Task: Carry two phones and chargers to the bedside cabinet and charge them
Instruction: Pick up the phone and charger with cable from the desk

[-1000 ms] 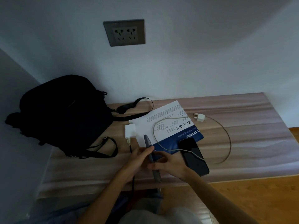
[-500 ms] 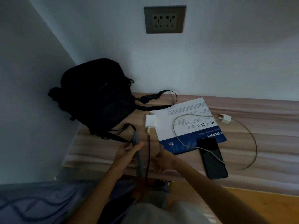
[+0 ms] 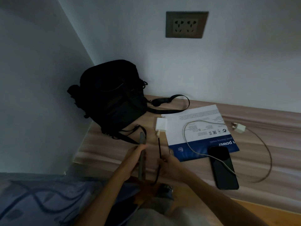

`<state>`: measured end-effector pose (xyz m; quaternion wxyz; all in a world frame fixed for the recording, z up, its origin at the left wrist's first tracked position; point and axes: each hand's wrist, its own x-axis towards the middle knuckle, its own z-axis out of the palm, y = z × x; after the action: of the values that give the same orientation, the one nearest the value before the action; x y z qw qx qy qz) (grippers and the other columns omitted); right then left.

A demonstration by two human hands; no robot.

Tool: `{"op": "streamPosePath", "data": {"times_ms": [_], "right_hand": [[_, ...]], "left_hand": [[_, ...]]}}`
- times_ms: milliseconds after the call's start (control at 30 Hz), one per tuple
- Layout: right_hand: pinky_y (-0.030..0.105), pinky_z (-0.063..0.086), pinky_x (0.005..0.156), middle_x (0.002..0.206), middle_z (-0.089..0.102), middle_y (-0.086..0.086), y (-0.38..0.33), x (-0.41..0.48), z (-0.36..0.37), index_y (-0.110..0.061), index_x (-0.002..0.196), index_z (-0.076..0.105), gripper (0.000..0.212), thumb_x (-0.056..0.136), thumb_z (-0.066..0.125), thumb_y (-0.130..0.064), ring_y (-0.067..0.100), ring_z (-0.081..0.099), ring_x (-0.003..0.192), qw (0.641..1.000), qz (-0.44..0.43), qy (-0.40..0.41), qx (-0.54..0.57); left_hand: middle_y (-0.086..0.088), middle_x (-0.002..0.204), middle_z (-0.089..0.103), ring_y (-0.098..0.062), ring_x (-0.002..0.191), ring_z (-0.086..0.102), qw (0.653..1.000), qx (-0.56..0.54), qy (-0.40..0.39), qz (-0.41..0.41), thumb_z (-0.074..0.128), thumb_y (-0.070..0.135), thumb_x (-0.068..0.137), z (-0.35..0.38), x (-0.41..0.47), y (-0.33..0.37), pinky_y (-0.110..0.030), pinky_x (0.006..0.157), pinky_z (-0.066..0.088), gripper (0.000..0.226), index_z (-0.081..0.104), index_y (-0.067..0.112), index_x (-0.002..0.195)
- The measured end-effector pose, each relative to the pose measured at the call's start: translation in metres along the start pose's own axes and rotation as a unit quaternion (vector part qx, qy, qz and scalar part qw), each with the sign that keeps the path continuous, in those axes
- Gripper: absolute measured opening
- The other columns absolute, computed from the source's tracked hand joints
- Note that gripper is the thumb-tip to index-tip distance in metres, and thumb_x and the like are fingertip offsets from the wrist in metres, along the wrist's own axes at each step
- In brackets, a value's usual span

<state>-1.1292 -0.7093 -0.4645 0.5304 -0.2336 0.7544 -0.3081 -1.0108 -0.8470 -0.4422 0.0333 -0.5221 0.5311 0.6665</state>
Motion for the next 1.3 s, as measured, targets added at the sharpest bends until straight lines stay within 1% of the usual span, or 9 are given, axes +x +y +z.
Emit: {"op": "streamPosePath", "data": {"times_ms": [167,367,567,667,733,867,1067,1200,1300], "right_hand": [[0.010,0.048,0.062,0.086,0.066,0.001,-0.010,-0.020,-0.027,-0.011,0.100,0.059,0.017,0.103,0.048,-0.023,0.006,0.065,0.072,0.994,-0.063,0.075,0.042],[0.027,0.052,0.062,0.086,0.066,0.001,-0.034,-0.042,-0.063,-0.008,0.122,0.054,0.028,0.095,0.056,-0.003,0.008,0.065,0.069,0.992,-0.104,0.014,0.073],[0.045,0.055,0.082,0.093,0.072,0.020,-0.044,-0.052,-0.086,0.002,0.107,0.069,0.017,0.094,0.059,-0.003,0.028,0.065,0.082,0.986,-0.142,0.080,-0.028],[0.032,0.053,0.076,0.095,0.072,0.025,-0.047,-0.055,-0.091,0.009,0.098,0.071,0.020,0.094,0.063,-0.009,0.020,0.068,0.081,0.975,-0.159,0.116,-0.106],[0.017,0.050,0.069,0.091,0.071,0.022,-0.048,-0.056,-0.093,0.012,0.098,0.071,0.018,0.094,0.062,-0.004,0.007,0.066,0.074,0.974,-0.160,0.129,-0.090],[0.039,0.054,0.087,0.094,0.076,0.011,-0.047,-0.061,-0.098,-0.003,0.090,0.073,0.010,0.086,0.068,-0.010,0.023,0.070,0.091,0.970,-0.164,0.159,-0.087],[0.035,0.054,0.092,0.105,0.074,0.007,-0.014,-0.068,-0.089,-0.009,0.097,0.074,0.015,0.085,0.066,-0.013,0.019,0.067,0.101,0.978,-0.123,0.067,-0.154],[0.028,0.046,0.094,0.115,0.071,0.007,0.008,-0.074,-0.082,-0.008,0.110,0.071,0.024,0.100,0.053,-0.021,0.018,0.064,0.108,0.983,-0.096,0.043,-0.150],[0.032,0.047,0.092,0.107,0.071,0.013,0.007,-0.080,-0.085,-0.003,0.108,0.067,0.027,0.104,0.048,-0.022,0.023,0.065,0.103,0.982,-0.117,0.072,-0.128]], "left_hand": [[0.001,0.085,0.080,-0.018,0.078,0.076,0.999,0.005,-0.043,0.014,0.071,0.054,0.070,0.017,-0.001,0.015,-0.026,0.062,0.052,0.036,0.081,0.025,0.089],[0.006,0.075,0.079,-0.008,0.066,0.075,0.995,0.019,-0.078,0.055,0.072,0.036,0.086,0.044,-0.007,0.037,-0.020,0.056,0.051,0.023,0.076,0.019,0.102],[0.004,0.072,0.078,-0.011,0.068,0.074,0.992,-0.006,-0.083,0.095,0.073,0.030,0.085,0.066,-0.010,0.067,-0.022,0.062,0.052,0.017,0.076,0.013,0.087],[0.004,0.051,0.068,-0.007,0.046,0.065,0.991,0.000,-0.092,0.093,0.070,0.019,0.090,0.078,-0.017,0.079,-0.016,0.045,0.047,0.017,0.070,0.007,0.078],[-0.001,0.059,0.070,-0.009,0.052,0.066,0.991,-0.001,-0.085,0.101,0.076,0.031,0.079,0.085,-0.025,0.087,-0.020,0.048,0.049,0.030,0.073,0.003,0.091],[-0.009,0.085,0.075,-0.022,0.079,0.069,0.985,-0.036,-0.073,0.155,0.076,0.049,0.049,0.088,-0.040,0.107,-0.037,0.073,0.056,0.066,0.076,0.009,0.101],[-0.019,0.088,0.072,-0.031,0.077,0.065,0.974,-0.103,-0.068,0.188,0.076,0.033,0.071,0.077,-0.066,0.151,-0.039,0.075,0.049,0.031,0.076,0.008,0.090],[-0.011,0.073,0.073,-0.019,0.057,0.067,0.972,-0.114,-0.095,0.185,0.073,0.032,0.084,0.067,-0.085,0.161,-0.022,0.051,0.052,0.024,0.077,0.008,0.087],[-0.010,0.069,0.074,-0.020,0.054,0.068,0.968,-0.119,-0.142,0.169,0.072,0.032,0.083,0.069,-0.105,0.163,-0.022,0.051,0.053,0.025,0.082,0.013,0.072]]}}
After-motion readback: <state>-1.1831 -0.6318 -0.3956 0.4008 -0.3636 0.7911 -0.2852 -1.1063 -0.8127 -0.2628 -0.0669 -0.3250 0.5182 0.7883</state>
